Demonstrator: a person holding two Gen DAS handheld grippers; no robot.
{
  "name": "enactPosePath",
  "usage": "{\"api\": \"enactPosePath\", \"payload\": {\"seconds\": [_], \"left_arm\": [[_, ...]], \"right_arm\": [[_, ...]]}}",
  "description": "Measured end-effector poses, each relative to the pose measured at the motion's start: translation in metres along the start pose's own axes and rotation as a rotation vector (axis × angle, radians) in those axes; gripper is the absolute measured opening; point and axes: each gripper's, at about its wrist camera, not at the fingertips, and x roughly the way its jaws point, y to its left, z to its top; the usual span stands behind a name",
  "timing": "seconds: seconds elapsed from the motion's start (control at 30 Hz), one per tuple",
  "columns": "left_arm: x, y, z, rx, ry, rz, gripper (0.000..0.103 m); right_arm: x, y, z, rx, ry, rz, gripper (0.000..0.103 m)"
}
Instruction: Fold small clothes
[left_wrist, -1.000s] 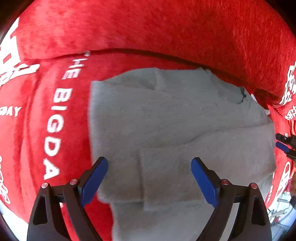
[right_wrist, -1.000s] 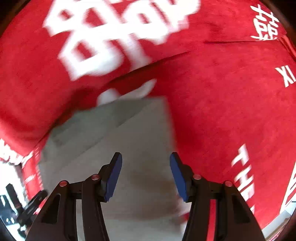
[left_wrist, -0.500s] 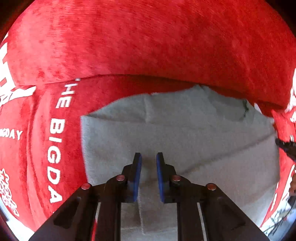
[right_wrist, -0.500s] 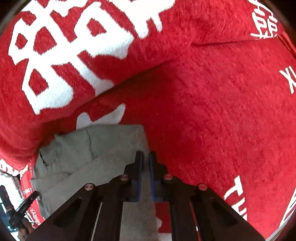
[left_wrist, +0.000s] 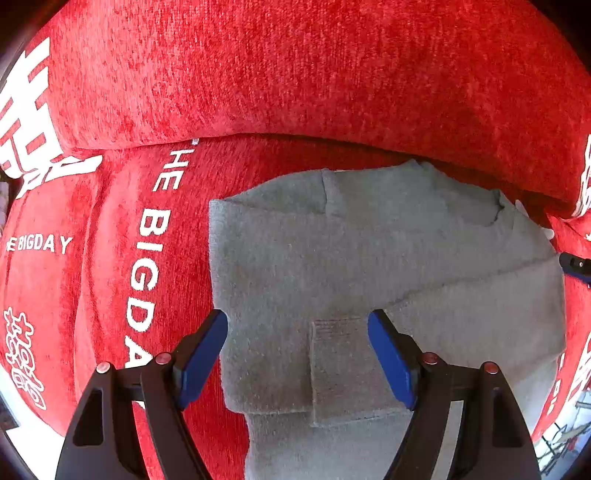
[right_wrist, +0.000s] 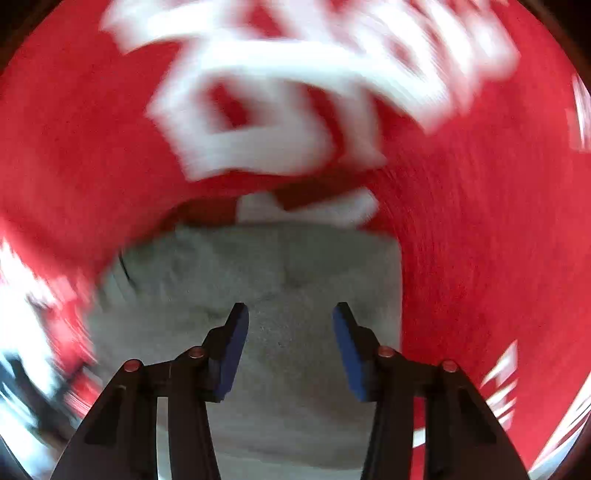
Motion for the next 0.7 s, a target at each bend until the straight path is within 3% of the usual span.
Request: {"api": "enactPosePath", "payload": {"seconds": [0.03,0.1,0.2,0.23,0.4,0.57,0.6,0.67,0.7], "left_arm": [[0.000,0.002,-0.001,-0.002,0.003,-0.001,0.079],[0.004,0.002,-0.005,-0.015,0.022,-0.014,0.079],[0.010,0.004,-0.010,-0.020,0.045,-0.035,0.079],[0.010,0.003,-0.011,-0.008,0.043,-0.039,0.079],[0.005,0.001,-0.020,0.032,0.024,-0.026,0.079],[0.001,0.020,-0.033,-0.022,0.018,-0.025,0.079],[0.000,0.025,-0.036,-0.031,0.021,-0.025,0.079],[-0.003,0.035,-0.040,-0.050,0.023,-0.023,0.079],[-0.004,0.039,-0.042,-0.057,0.021,-0.026,0.079]], "right_arm": [[-0.004,0.021,-0.002,-0.133,-0.006,-0.009,0.052],[-0.004,0.051,-0.010,-0.267,0.035,0.055,0.052],[0.004,0.088,-0.022,-0.319,0.093,0.202,0.052],[0.007,0.096,-0.025,-0.338,0.094,0.212,0.052],[0.039,0.170,-0.039,-0.559,0.116,0.217,0.052],[0.060,0.224,-0.058,-0.728,0.126,0.186,0.052],[0.071,0.234,-0.060,-0.773,0.142,0.143,0.051],[0.083,0.239,-0.068,-0.867,0.183,0.045,0.037],[0.079,0.240,-0.071,-0.894,0.173,0.056,0.004]]}}
